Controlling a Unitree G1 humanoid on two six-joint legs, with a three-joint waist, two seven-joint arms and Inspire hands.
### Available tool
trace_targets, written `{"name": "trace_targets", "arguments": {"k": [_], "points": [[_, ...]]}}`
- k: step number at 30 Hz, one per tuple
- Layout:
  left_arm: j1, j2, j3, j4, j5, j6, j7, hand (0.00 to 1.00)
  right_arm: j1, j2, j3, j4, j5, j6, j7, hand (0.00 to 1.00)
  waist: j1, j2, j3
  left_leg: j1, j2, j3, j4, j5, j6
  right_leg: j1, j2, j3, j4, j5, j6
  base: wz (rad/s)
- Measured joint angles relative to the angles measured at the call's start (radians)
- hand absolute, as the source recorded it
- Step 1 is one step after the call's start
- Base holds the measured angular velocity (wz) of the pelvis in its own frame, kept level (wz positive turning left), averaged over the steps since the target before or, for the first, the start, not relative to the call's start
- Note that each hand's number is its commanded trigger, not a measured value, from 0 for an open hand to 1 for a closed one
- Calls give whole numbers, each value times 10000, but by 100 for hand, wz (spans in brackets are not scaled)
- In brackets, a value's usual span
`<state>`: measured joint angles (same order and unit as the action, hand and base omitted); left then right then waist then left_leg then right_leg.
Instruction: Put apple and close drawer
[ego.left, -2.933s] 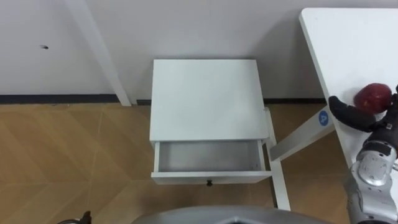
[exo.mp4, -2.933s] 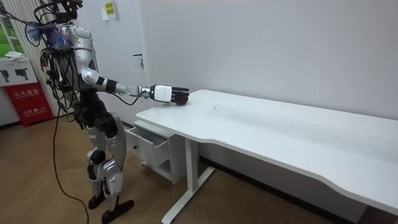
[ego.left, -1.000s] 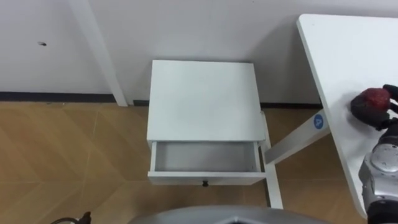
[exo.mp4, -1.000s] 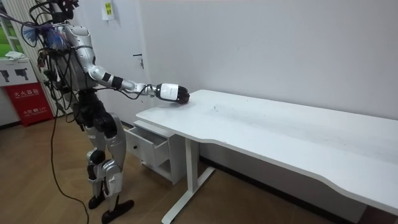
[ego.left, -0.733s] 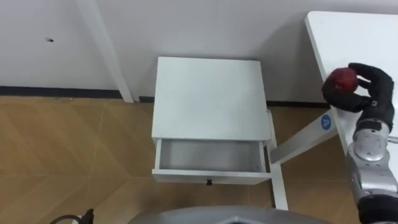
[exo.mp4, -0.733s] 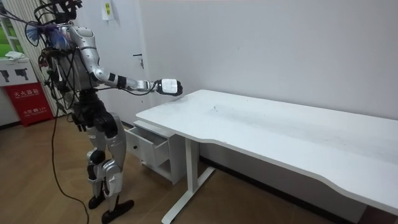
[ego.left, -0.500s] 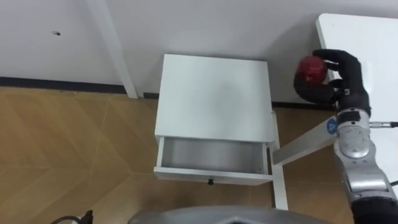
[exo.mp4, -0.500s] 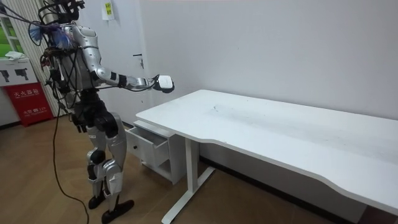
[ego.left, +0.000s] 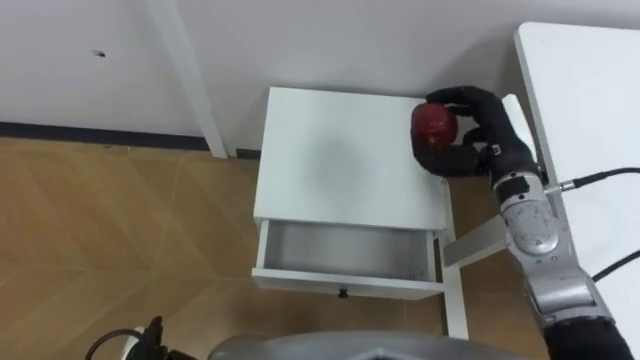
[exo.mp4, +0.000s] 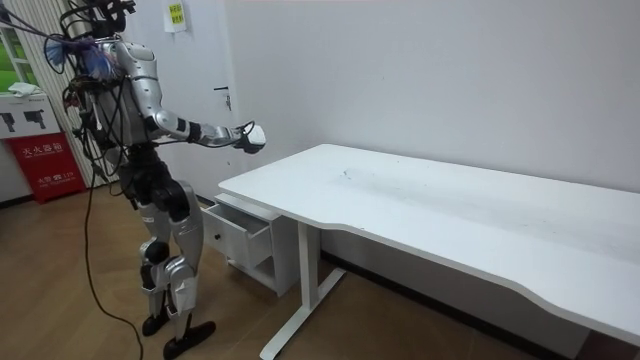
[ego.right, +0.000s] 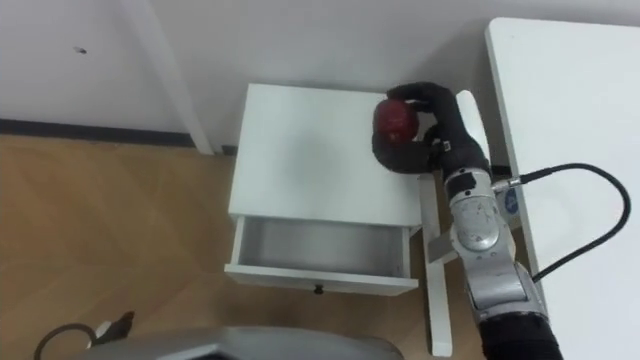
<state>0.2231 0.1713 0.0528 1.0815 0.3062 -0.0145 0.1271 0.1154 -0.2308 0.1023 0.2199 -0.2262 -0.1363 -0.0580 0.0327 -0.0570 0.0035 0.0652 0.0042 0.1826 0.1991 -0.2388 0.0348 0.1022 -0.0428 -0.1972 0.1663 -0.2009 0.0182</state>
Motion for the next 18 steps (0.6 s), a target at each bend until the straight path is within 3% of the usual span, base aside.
{"name": "trace_targets", "arguments": {"k": [18], "points": [[17,-8,-169,-124,111,-5,-324,0,292,390,401,1343,-982,237,998,100,9,19,-13,-158,-13,-145,106,2,4,-19,-47,-178,7,1,2,2]]}}
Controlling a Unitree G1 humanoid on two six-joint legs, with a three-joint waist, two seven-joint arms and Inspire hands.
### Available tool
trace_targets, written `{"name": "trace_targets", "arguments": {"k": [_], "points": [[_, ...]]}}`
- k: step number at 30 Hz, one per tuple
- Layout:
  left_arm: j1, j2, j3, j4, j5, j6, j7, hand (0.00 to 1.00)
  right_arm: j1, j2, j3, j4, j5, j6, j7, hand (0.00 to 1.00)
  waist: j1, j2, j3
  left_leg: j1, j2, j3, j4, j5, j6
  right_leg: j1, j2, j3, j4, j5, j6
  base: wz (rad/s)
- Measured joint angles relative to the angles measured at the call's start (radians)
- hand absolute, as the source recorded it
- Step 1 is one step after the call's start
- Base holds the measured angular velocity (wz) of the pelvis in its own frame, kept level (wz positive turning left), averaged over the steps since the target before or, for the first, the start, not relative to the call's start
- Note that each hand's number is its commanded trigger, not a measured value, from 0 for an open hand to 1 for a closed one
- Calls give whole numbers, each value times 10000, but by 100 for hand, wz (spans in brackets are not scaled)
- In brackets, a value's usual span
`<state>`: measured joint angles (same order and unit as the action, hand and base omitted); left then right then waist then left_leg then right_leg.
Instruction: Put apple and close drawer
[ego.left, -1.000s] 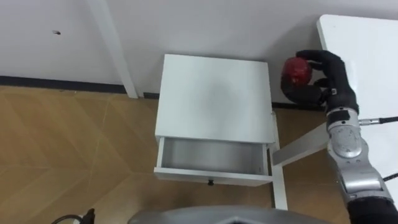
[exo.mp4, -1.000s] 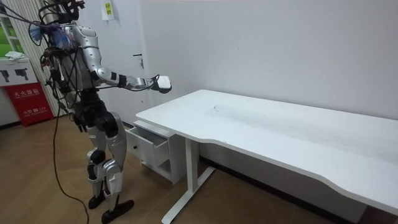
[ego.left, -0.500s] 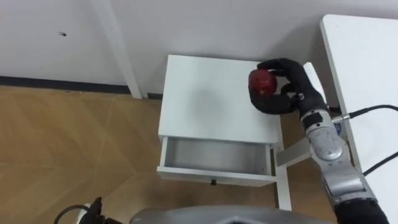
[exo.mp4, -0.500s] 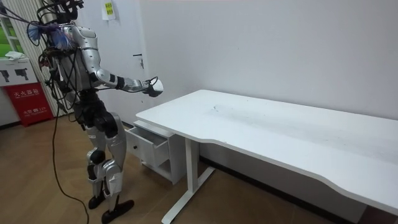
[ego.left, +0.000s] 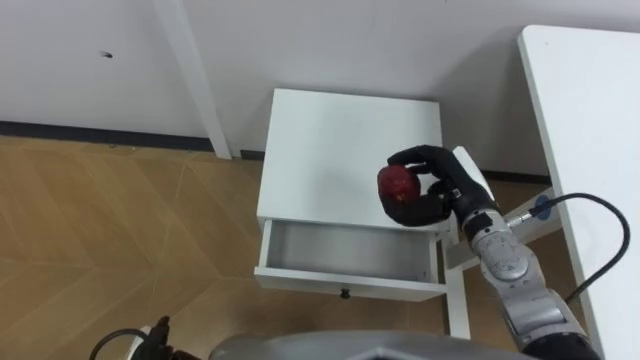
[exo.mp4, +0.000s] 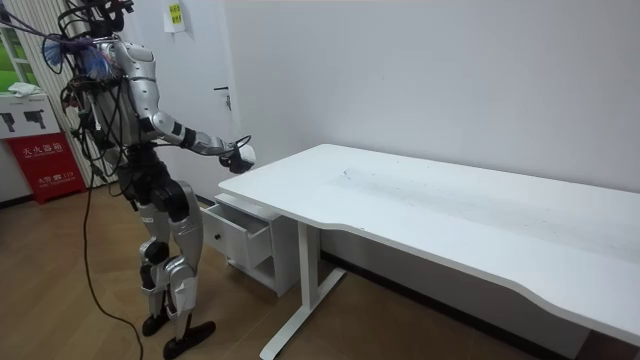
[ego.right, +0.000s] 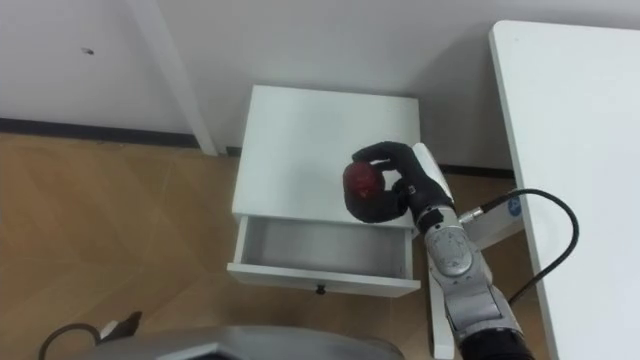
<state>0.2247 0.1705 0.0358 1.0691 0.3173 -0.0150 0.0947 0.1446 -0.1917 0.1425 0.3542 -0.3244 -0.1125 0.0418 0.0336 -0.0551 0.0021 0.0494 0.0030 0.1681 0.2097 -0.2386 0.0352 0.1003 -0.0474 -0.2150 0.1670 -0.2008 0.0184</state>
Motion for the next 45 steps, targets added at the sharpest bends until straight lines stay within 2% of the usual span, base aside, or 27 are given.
{"name": "trace_targets", "arguments": {"k": [11,12,13,45], "points": [[101,-1,5,-208,7,5,-227,0,364,39,40,11,-19,56,368,100,9,115,22,-58,-5,-95,74,0,0,26,-4,-120,1,0,0,3],[101,-2,5,-220,11,5,-248,0,364,39,40,11,-40,56,385,65,11,114,21,-62,-4,-92,82,0,0,26,-3,-124,3,0,0,0],[104,-2,4,-240,15,8,-260,0,363,39,40,10,-92,56,390,0,12,114,21,-66,-4,-91,88,0,0,26,-3,-129,3,0,0,0],[117,-1,25,-353,22,10,-411,0,361,43,36,26,-387,55,489,0,11,112,14,-106,-10,-164,125,0,0,38,-5,-209,3,0,-1,0]]}}
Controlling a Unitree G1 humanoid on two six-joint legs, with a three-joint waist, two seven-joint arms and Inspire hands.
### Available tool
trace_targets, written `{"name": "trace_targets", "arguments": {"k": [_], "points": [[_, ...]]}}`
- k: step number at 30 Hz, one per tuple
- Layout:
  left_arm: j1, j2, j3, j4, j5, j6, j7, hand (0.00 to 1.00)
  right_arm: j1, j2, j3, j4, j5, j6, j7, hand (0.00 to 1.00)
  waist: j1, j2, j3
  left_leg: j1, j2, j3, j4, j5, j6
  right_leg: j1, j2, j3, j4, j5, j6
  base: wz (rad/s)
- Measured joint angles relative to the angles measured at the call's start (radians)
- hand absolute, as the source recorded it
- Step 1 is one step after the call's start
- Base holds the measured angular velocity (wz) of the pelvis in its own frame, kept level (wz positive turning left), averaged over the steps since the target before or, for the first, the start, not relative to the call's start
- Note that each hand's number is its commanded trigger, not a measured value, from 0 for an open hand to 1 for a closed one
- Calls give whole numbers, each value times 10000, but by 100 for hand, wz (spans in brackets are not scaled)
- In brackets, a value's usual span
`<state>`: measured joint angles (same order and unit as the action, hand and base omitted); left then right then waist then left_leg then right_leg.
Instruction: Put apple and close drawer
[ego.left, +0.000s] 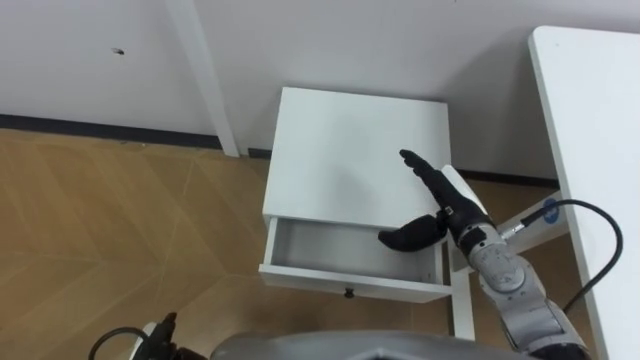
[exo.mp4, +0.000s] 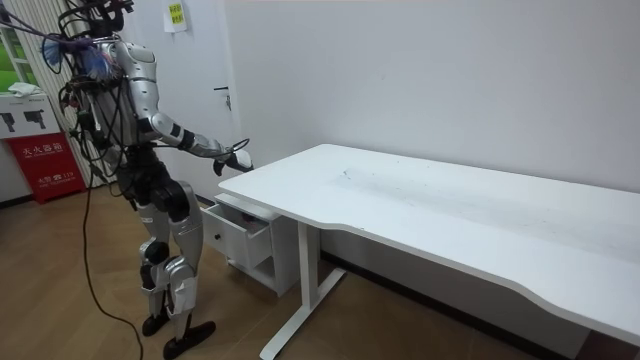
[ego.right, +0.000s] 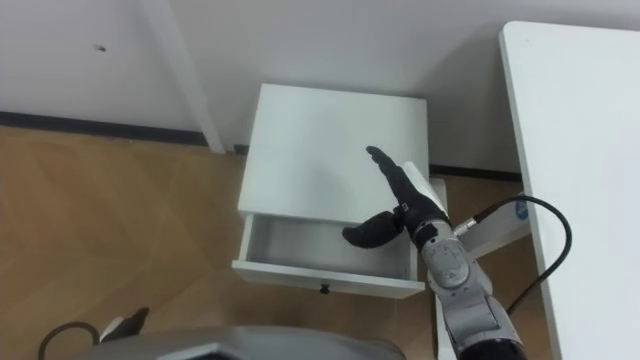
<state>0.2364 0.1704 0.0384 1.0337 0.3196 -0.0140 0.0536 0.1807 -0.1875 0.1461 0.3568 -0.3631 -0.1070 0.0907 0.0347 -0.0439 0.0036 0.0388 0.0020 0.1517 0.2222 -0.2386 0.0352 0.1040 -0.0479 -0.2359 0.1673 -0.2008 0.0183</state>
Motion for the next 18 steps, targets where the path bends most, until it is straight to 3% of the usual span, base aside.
{"name": "trace_targets", "arguments": {"k": [7,9,15,18], "points": [[9,-18,80,45,-17,-16,12,0,-21,29,-44,726,75,-16,-13,0,3,-15,-4,-7,0,18,-6,0,0,-19,-18,12,5,0,0,0],[42,-122,344,90,-23,-18,112,0,-30,238,-294,1396,57,-81,-209,0,-25,-20,-16,3,3,14,9,0,0,-5,-16,3,6,0,0,0],[221,-151,366,532,-29,5,312,0,-4,283,-938,3865,448,-61,-583,0,-120,30,-32,7,-1,-6,163,-27,31,97,-99,-164,105,-6,9,6],[252,-252,377,610,-26,41,284,0,110,240,-1423,4551,807,-17,-915,0,-367,250,-16,-181,5,56,532,-150,160,-177,-234,-280,821,-140,132,18]]}}
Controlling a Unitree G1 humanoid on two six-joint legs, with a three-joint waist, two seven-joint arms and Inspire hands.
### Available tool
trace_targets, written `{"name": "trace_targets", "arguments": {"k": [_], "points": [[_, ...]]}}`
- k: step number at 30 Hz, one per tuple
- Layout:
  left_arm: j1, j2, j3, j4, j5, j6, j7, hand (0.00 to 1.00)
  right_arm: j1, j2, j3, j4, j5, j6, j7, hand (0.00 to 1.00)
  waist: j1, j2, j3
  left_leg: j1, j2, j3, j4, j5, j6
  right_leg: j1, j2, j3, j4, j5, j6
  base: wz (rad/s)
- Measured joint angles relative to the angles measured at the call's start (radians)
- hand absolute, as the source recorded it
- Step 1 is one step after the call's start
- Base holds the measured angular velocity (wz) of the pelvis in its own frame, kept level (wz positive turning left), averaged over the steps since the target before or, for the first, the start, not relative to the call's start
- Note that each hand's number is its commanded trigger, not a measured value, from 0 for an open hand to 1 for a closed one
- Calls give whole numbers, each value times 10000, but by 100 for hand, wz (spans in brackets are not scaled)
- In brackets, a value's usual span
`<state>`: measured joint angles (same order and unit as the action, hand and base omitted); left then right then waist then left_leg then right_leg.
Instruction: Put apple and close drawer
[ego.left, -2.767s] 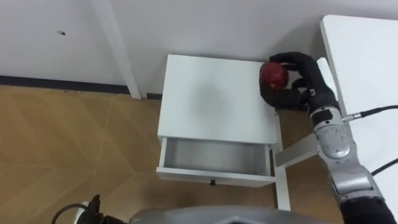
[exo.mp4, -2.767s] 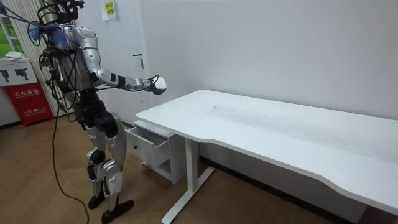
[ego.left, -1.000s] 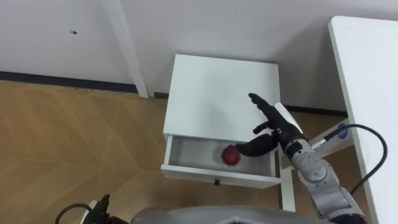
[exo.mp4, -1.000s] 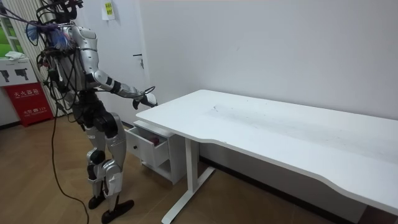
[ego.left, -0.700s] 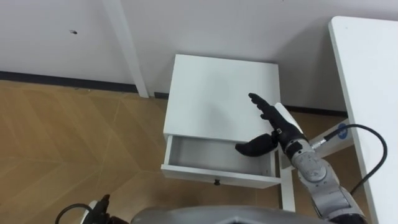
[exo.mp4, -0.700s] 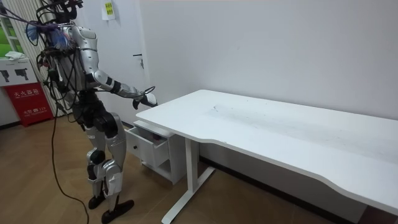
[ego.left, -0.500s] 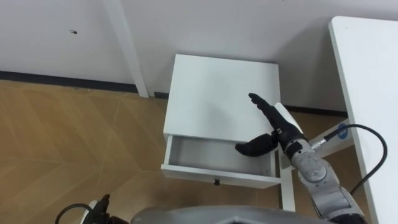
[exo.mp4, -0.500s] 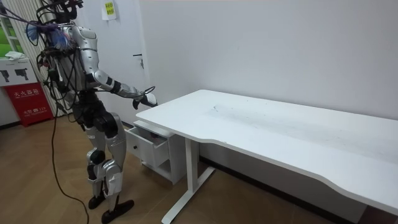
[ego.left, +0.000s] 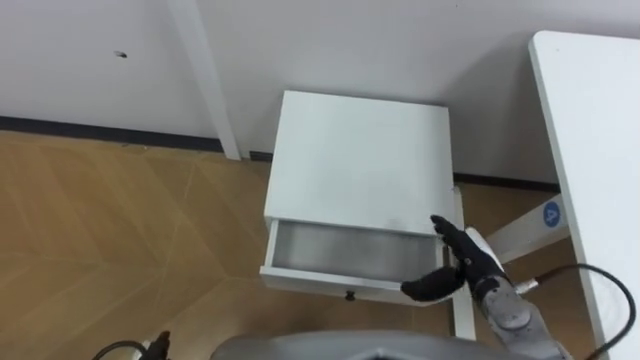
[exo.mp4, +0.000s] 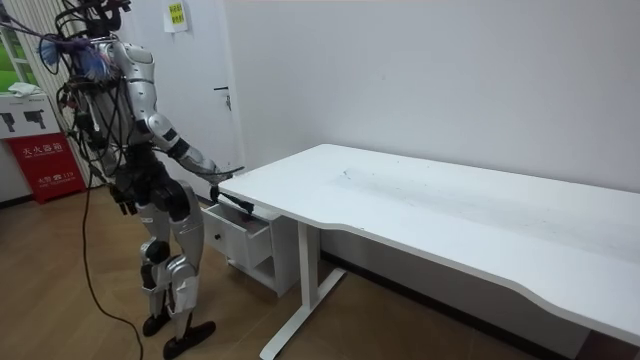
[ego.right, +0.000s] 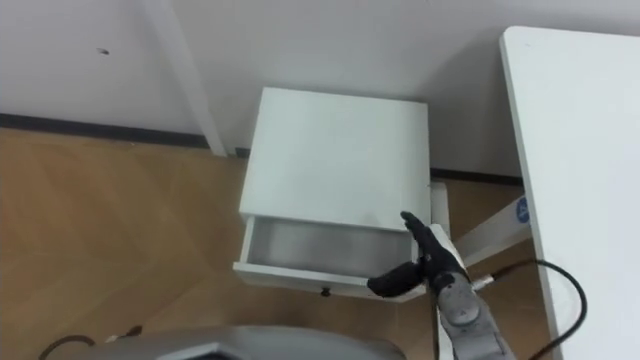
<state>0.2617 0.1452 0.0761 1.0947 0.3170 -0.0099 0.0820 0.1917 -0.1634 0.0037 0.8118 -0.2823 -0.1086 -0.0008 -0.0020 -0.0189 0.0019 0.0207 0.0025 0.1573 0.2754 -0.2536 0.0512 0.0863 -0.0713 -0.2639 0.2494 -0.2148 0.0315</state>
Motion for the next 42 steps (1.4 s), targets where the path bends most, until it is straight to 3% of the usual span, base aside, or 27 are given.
{"name": "trace_targets", "arguments": {"k": [1,3,4,5,6,7,9,10,11,12,14,15,17,20,25,26,28,29,30,31,32,34,36,37,38,39,42], "points": [[-53,-13,29,0,10,2,-12,0,41,-10,-150,147,73,3,-84,0,-20,47,-16,14,-7,87,3,-63,40,-111,-52,-3,298,-83,16,14],[-221,-22,368,153,29,-4,-41,0,188,-60,-851,842,246,19,-356,0,-61,93,6,-13,-176,94,243,-233,267,-1052,-587,14,2626,-416,212,13],[-299,-7,424,268,27,-6,-43,0,297,-119,-979,1008,233,20,-453,0,-86,119,9,-23,-278,94,391,-299,329,-1387,-774,40,3447,-410,212,16],[-320,91,439,329,17,5,-64,0,344,-293,-1097,1375,165,66,-594,0,-157,84,-5,-48,-505,118,651,-430,496,-2181,-1239,228,5116,-270,226,11],[-372,112,497,357,17,23,-77,0,534,-516,-1162,1730,164,155,-760,0,-220,143,-20,-126,-619,144,1085,-644,657,-2903,-1576,376,6462,386,178,5],[-383,121,494,358,10,38,-78,0,594,-620,-1184,1953,178,198,-826,0,-223,241,-33,-174,-609,155,1285,-761,730,-3261,-1632,492,6996,866,199,-10],[-442,308,477,471,7,41,-68,0,728,-716,-1258,2524,236,441,-809,0,-227,606,-10,-418,-420,299,1920,-1040,994,-5177,-1700,1139,9285,3423,82,-35],[-485,380,508,520,-32,52,-58,0,721,-663,-1288,2614,299,459,-755,0,-232,603,7,-581,-386,352,2114,-1090,1078,-5812,-1695,1218,10244,3203,44,-39],[-599,468,542,608,-158,122,-23,0,811,-556,-1359,2711,413,455,-681,0,-328,696,25,-936,-228,353,2536,-1152,1161,-7182,-1622,1227,12570,2428,-16,-33],[-719,505,373,651,-477,220,11,0,853,-498,-1316,2910,451,451,-651,0,-389,837,11,-1172,3,352,2743,-1174,1199,-8465,-1352,1102,14346,1768,-122,-24],[-827,520,59,644,-679,475,4,0,844,-477,-968,3385,746,449,-610,0,-471,1019,64,-1233,315,348,2805,-1168,1214,-9958,-1202,694,16002,1119,-103,-11],[-967,521,-35,665,-684,650,-2,0,864,-417,-701,3622,927,452,-611,0,-532,1153,88,-1198,513,288,2885,-1178,1233,-10717,-1166,551,16607,793,-81,0],[-984,511,-14,675,-678,847,-8,0,868,-356,-523,3840,1217,452,-612,0,-559,1222,88,-1126,739,244,3069,-1301,1287,-11413,-1244,551,17061,539,-96,7],[-831,515,-11,676,-682,1088,28,0,834,-419,-230,3874,1976,445,-763,0,-562,1304,106,-1200,914,193,3570,-1599,1378,-11759,-1442,748,17236,484,-73,0],[-584,521,10,691,-592,1153,46,0,707,-443,-49,3871,2584,599,-809,0,-596,1264,109,-1512,754,208,4037,-1793,1404,-10922,-1491,1117,16988,516,-10,-1],[-549,476,33,715,-589,1145,45,0,678,-494,-46,3871,2692,704,-811,0,-638,1255,111,-1479,677,297,3999,-1846,1108,-10415,-1598,1138,16707,519,-8,-9],[-313,360,246,802,-456,1120,40,0,555,-542,40,3885,2851,911,-840,0,-702,1131,99,-1161,317,369,3489,-1761,-407,-9517,-1648,1152,15981,533,-38,-10],[-242,465,250,842,-534,1122,40,0,533,-423,34,3849,2776,985,-850,0,-780,778,46,-1328,463,118,4509,-1940,-154,-9074,-2014,1276,15481,544,141,32],[-468,726,223,583,-532,977,86,0,579,-292,-100,3846,2692,1095,-850,0,-751,872,145,-1959,1113,-601,5663,-2981,-52,-8864,-2110,1474,15076,509,355,38],[-530,768,275,558,-512,882,188,0,544,-246,-175,3852,2690,1244,-858,0,-664,883,194,-2150,945,-682,6024,-3127,1,-8679,-2118,1747,14685,499,437,13],[-414,721,374,627,-493,855,345,0,587,-243,-179,3849,2722,1382,-850,0,-496,676,219,-2130,834,-655,6162,-3274,-28,-7765,-2095,1690,13330,475,491,0],[-420,656,337,641,-511,805,448,0,728,-233,-259,3856,2850,1466,-846,0,-537,558,179,-1887,510,-729,5510,-2966,-19,-6110,-2028,1300,10878,451,548,17],[-392,588,315,616,-513,701,603,0,728,-252,-286,3885,2780,1550,-911,0,-440,236,159,-1546,57,-528,4227,-2347,160,-4414,-1445,1156,7397,276,723,3],[-341,566,331,574,-514,708,685,0,715,-249,-321,3879,2731,1539,-933,0,-440,168,147,-1462,-14,-521,3926,-2204,251,-3982,-1218,1199,6483,173,783,-6],[-221,562,340,443,-514,710,848,0,685,-224,-374,3882,2637,1531,-967,0,-434,22,75,-1275,-162,-515,3371,-1964,276,-3179,-895,1218,4836,-128,790,-6],[-206,561,331,419,-514,709,957,0,593,-230,-494,3888,2468,1521,-1073,0,-380,-48,62,-1077,-194,-463,2953,-1817,305,-2480,-572,1226,3378,-248,728,-11],[-220,508,436,413,-489,643,1036,0,214,-240,-1001,3892,2424,1335,-1325,0,-183,-223,43,-517,-173,-303,1971,-1525,325,-1271,-249,1165,1308,-273,604,-29]]}}
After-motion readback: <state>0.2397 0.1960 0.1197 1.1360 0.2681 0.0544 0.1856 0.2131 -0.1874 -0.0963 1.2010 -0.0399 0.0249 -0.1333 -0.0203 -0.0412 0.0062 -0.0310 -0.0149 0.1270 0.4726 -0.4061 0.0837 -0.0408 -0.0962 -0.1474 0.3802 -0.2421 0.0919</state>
